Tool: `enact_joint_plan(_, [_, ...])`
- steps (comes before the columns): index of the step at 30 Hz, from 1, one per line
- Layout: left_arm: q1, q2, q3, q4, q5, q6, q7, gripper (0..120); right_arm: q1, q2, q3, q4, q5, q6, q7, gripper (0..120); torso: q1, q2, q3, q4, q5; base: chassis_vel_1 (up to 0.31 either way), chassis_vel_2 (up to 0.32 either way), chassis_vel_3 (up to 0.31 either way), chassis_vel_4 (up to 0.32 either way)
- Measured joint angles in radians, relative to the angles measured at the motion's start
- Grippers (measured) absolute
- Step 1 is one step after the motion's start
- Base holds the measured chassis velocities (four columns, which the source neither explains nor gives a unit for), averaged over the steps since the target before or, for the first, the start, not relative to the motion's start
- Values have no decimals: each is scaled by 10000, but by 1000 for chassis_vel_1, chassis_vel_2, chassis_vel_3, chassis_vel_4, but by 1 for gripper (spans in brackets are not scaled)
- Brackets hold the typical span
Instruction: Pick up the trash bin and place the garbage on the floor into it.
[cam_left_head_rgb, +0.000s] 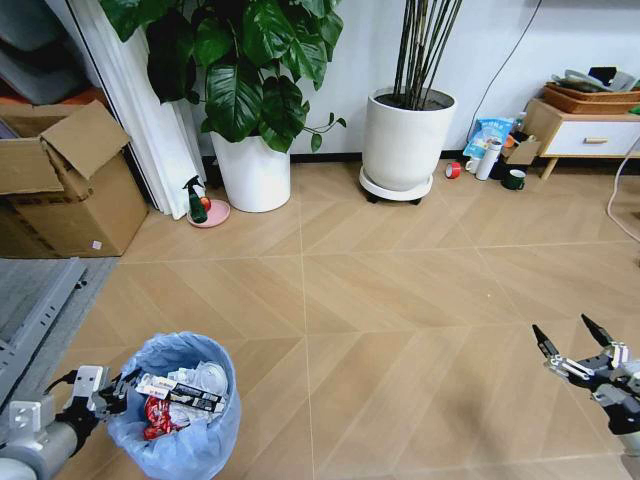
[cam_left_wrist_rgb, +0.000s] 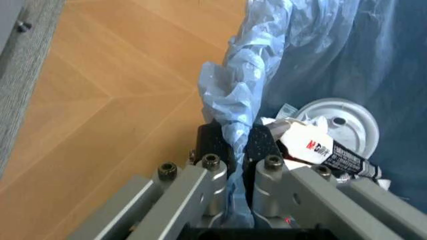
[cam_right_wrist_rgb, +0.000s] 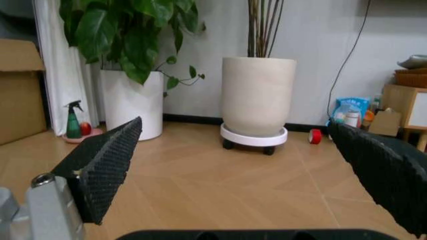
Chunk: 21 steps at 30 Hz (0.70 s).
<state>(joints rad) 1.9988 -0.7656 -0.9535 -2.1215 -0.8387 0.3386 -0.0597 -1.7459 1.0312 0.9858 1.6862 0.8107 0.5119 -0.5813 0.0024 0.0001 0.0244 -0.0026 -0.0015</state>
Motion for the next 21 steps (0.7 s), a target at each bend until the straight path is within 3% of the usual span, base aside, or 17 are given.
enact_joint_plan(4, [-431, 166, 214, 302, 86, -21, -6, 0, 282, 58, -47, -297, -18, 154, -193, 100, -1, 0, 0, 6, -3, 110, -119, -94, 108])
enact_joint_plan(8, [-1151, 374, 740, 424, -275, 110, -302, 0, 262, 122, -31, -471, 1, 221, -255, 100, 0, 0, 1, -4, -7, 101, -115, -103, 98])
enact_joint_plan(21, [-624, 418, 352, -149, -607, 212, -515, 0, -140, -193, 110, 395, 208, -168, 89, 100, 0, 0, 0, 6, -6, 108, -109, -105, 108])
